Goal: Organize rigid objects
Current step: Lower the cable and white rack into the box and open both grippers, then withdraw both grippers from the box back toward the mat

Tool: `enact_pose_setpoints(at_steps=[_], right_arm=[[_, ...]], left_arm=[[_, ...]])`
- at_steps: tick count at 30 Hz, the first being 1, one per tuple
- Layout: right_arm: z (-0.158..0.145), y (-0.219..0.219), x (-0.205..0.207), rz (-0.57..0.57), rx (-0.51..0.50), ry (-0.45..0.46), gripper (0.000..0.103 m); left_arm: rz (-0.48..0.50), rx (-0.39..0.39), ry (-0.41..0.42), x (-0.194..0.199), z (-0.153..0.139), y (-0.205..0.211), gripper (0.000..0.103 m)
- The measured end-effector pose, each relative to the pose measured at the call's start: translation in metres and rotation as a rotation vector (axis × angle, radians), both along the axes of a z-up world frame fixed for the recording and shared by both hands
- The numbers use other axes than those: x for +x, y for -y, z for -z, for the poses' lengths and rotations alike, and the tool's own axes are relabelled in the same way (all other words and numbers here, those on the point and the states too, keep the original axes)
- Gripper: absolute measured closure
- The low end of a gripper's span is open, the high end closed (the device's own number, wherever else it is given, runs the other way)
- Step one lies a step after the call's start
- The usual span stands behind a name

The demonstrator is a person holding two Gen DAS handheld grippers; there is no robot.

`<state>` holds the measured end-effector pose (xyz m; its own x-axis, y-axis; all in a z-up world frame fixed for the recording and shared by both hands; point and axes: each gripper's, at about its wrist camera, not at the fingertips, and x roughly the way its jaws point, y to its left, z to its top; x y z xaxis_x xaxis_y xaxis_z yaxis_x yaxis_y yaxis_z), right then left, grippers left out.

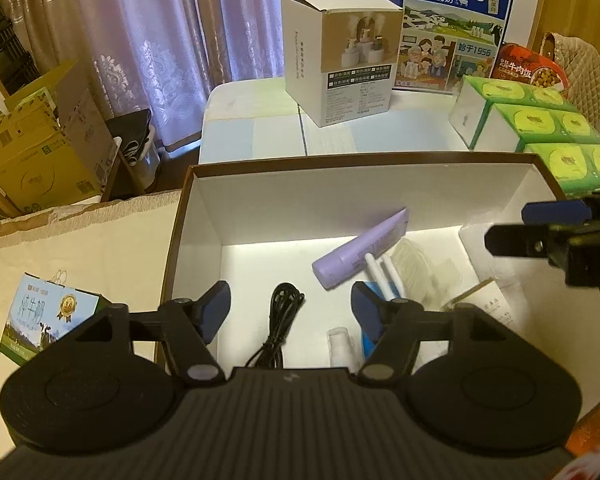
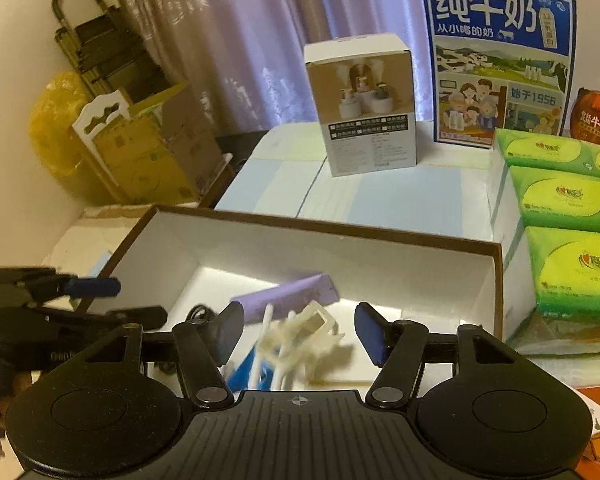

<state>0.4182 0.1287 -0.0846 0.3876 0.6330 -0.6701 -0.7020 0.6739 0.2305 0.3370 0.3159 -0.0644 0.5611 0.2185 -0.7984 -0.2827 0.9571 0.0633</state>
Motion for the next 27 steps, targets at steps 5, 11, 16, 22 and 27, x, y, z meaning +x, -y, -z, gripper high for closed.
enact_pose_setpoints(at_steps=[5, 11, 16, 22, 27], right_arm=[[0.004, 0.016, -0.013, -0.004, -0.018, -0.002, 0.044], [0.001, 0.043, -0.028, 0.005, 0.007, -0.018, 0.043], [-0.007, 0.071, -0.042, 0.021, 0.034, -0.013, 0.043], [-0.014, 0.112, -0.058, 0.056, 0.053, -0.004, 0.043], [-0.015, 0.147, -0.069, 0.084, 0.061, -0.011, 0.043]], left_arm=[[0.000, -0.017, 0.013, -0.012, -0.007, 0.010, 0.038], [0.004, -0.040, 0.032, -0.027, -0.018, 0.033, 0.038], [0.010, -0.062, 0.055, -0.041, -0.028, 0.059, 0.038], [0.039, -0.088, 0.074, -0.055, -0.034, 0.097, 0.038], [0.069, -0.112, 0.082, -0.064, -0.035, 0.133, 0.038]])
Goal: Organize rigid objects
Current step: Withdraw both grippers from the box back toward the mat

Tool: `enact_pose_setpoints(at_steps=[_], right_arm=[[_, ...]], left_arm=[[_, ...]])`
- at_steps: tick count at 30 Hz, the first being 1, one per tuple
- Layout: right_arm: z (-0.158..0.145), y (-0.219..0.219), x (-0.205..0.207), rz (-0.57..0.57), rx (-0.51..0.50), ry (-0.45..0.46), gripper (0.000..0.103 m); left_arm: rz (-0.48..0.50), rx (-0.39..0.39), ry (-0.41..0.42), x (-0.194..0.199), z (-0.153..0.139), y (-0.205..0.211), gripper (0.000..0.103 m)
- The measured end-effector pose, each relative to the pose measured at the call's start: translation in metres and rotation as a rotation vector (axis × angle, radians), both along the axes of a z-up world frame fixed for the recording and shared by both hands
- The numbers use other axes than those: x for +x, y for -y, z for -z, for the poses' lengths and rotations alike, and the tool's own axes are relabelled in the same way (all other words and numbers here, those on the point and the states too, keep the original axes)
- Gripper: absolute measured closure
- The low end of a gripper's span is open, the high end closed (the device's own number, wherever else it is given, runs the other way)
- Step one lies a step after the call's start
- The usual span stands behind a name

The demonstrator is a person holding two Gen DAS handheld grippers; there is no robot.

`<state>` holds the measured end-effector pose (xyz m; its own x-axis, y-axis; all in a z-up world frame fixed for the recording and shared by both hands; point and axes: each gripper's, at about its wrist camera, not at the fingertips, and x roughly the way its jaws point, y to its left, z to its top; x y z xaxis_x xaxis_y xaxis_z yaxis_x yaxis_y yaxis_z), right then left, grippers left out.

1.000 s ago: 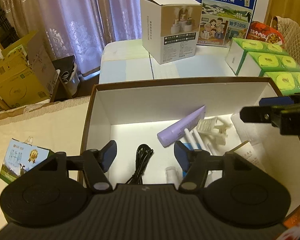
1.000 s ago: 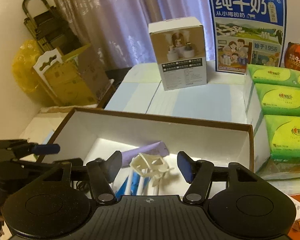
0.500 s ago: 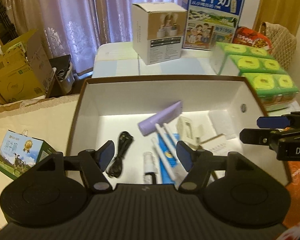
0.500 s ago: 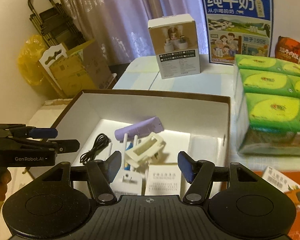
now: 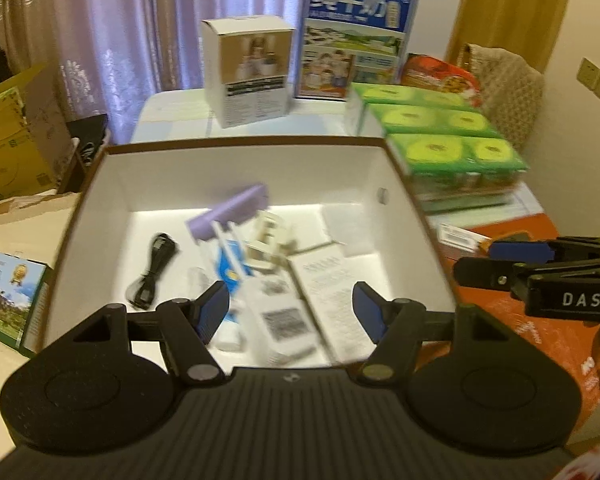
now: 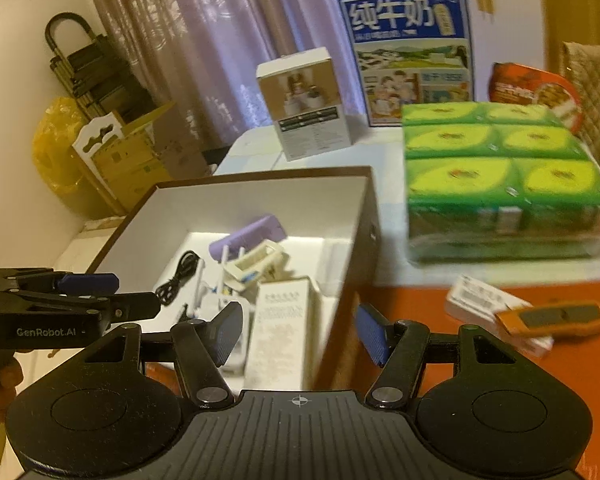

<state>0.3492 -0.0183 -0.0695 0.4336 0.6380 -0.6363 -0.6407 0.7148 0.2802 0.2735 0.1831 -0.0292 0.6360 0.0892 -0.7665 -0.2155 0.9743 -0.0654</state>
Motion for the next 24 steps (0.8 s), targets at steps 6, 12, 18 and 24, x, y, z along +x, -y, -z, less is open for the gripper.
enact_pose_setpoints(at_steps=[6, 12, 18, 24], right_arm=[[0.000, 0.042, -0.012, 0.024, 0.015, -0.009, 0.043], [0.005, 0.087, -0.015, 0.053, 0.010, -0.025, 0.043], [0.013, 0.137, -0.007, 0.095, -0.014, -0.048, 0.043], [0.018, 0.180, 0.008, 0.115, -0.036, -0.053, 0.043]], left_arm=[[0.037, -0.012, 0.003, -0.008, 0.001, 0.046, 0.038], [0.071, -0.025, -0.011, -0.011, 0.005, 0.093, 0.038], [0.112, -0.041, -0.034, 0.001, 0.016, 0.143, 0.038], [0.129, -0.046, -0.046, 0.017, 0.025, 0.182, 0.038]])
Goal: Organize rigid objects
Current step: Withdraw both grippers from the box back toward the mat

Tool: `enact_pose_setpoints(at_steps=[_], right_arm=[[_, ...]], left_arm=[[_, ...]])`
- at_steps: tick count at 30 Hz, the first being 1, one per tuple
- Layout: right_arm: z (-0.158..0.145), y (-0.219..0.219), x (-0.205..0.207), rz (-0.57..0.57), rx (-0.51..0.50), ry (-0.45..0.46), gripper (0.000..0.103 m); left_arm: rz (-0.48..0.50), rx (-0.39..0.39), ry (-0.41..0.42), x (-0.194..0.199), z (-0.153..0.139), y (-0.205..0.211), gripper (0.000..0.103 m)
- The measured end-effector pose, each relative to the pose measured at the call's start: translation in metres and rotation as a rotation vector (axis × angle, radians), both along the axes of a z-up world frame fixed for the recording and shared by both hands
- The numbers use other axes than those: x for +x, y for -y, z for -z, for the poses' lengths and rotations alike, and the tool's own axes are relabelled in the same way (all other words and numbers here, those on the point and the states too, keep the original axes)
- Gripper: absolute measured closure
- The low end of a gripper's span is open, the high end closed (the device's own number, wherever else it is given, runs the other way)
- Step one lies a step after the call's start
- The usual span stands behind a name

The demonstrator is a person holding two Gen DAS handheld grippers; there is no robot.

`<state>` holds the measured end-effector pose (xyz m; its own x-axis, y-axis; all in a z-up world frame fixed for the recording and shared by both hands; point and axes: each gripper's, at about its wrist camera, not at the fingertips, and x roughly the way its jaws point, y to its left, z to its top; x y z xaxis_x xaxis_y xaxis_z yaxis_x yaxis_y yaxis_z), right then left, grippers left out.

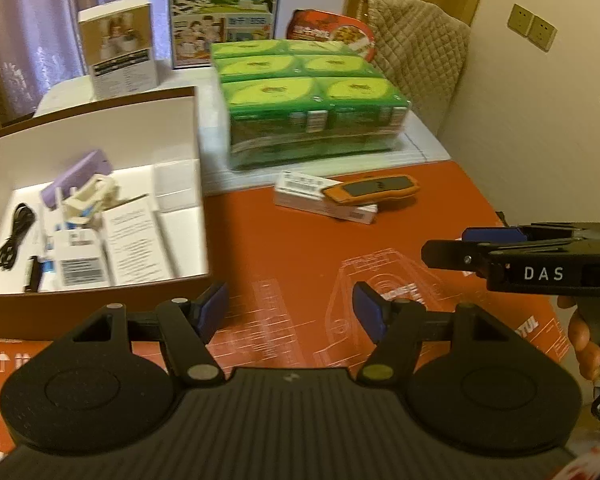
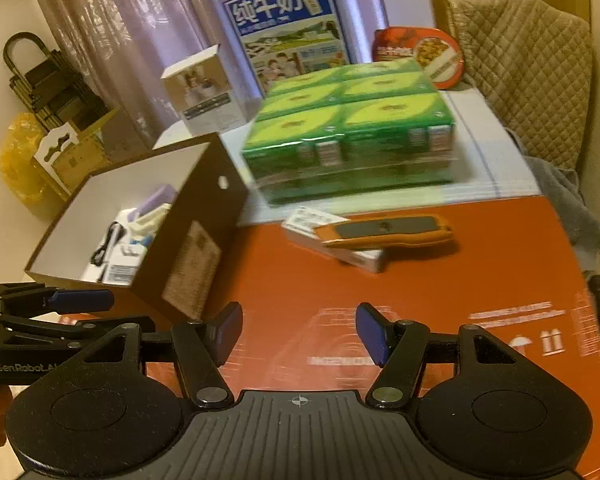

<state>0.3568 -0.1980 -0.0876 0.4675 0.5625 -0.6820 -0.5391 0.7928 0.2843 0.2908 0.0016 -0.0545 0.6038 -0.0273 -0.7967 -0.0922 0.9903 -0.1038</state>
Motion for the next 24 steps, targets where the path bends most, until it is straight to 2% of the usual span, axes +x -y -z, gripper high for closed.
enact_pose_setpoints(at_steps=[12, 24], right_arm=[[0.015, 0.050, 0.043, -0.018, -0.046, -0.012, 0.043], [0.028, 0.044, 0.101, -0.125, -0.085, 0.048, 0.043]], left_arm=[[-0.033, 0.000, -0.035, 0.046, 0.023, 0.044, 0.038], [-0.091, 0.010, -0.095, 0.097, 0.058, 0.052, 0.039]])
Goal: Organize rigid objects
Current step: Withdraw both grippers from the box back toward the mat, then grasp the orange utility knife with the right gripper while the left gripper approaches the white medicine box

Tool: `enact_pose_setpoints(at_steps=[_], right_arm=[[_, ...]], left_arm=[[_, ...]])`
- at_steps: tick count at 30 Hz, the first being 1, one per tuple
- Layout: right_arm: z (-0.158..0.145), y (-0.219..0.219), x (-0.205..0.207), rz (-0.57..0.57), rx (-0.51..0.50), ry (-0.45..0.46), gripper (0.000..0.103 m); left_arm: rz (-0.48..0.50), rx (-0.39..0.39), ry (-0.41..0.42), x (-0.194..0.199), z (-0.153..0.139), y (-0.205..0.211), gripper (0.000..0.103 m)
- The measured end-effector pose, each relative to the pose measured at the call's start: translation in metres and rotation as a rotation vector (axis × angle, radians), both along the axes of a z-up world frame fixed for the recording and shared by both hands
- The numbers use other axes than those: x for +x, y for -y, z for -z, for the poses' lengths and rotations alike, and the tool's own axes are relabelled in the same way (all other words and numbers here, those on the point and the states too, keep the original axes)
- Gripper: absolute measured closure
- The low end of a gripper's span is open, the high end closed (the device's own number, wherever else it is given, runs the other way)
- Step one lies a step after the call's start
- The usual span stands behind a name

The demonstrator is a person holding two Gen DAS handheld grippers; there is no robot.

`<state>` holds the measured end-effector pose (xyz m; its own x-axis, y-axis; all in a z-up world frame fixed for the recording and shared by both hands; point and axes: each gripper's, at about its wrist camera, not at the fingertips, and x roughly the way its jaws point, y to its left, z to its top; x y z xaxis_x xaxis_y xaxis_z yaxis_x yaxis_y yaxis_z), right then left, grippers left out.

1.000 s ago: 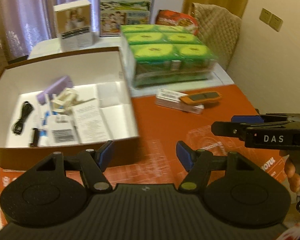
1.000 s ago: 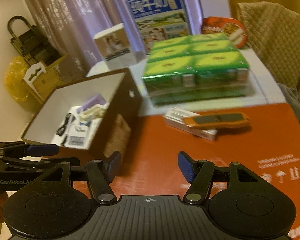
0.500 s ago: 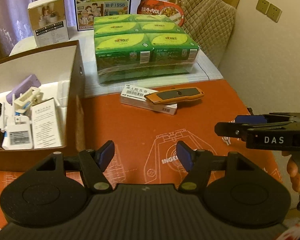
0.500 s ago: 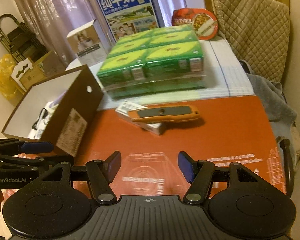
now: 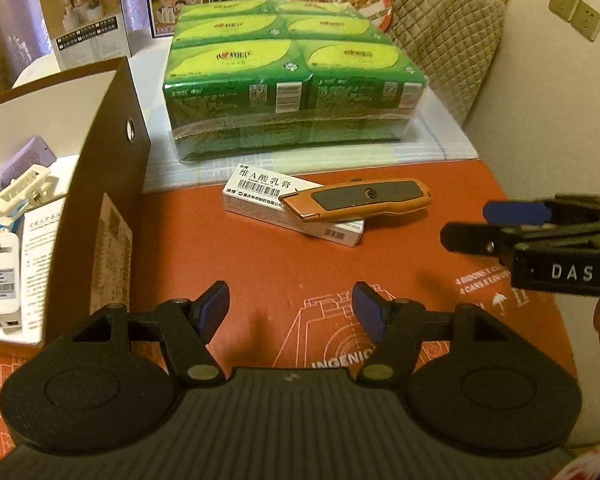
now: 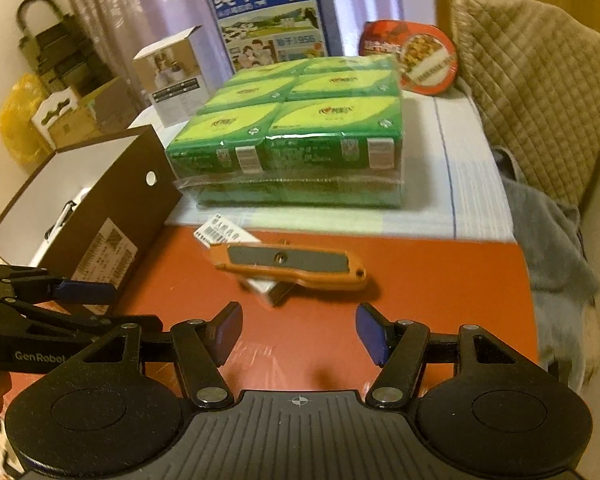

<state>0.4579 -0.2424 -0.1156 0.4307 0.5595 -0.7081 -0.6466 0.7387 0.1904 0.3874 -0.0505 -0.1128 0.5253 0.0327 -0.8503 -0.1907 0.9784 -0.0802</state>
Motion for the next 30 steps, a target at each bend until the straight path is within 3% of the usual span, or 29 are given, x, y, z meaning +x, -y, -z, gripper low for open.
enact_pose_setpoints(at_steps=[6, 13, 22, 24, 25, 28, 30], right_arm=[[0.014, -0.025, 0.026, -0.109, -0.057, 0.074, 0.043], [0.033, -0.055, 0.039, -0.322, -0.154, 0.176, 0.043], [0.052, -0.078, 0.052, -0.488, -0.213, 0.159, 0.044], [0.053, -0.076, 0.050, -0.514, -0.219, 0.171, 0.049], [0.053, -0.075, 0.048, -0.522, -0.225, 0.179, 0.059], [0.053, -0.067, 0.047, -0.533, -0.212, 0.145, 0.073], [0.055, -0.062, 0.044, -0.513, -0.214, 0.138, 0.072]], left_arm=[[-0.026, 0.003, -0.038, 0.017, 0.014, -0.004, 0.039], [-0.059, 0.007, -0.063, 0.024, 0.025, -0.014, 0.039], [-0.086, 0.003, -0.083, 0.024, 0.031, -0.024, 0.039], [-0.090, 0.001, -0.085, 0.025, 0.032, -0.025, 0.039], [-0.091, -0.001, -0.086, 0.025, 0.032, -0.025, 0.039], [-0.085, -0.003, -0.087, 0.027, 0.034, -0.023, 0.039], [-0.076, -0.004, -0.086, 0.028, 0.035, -0.021, 0.039]])
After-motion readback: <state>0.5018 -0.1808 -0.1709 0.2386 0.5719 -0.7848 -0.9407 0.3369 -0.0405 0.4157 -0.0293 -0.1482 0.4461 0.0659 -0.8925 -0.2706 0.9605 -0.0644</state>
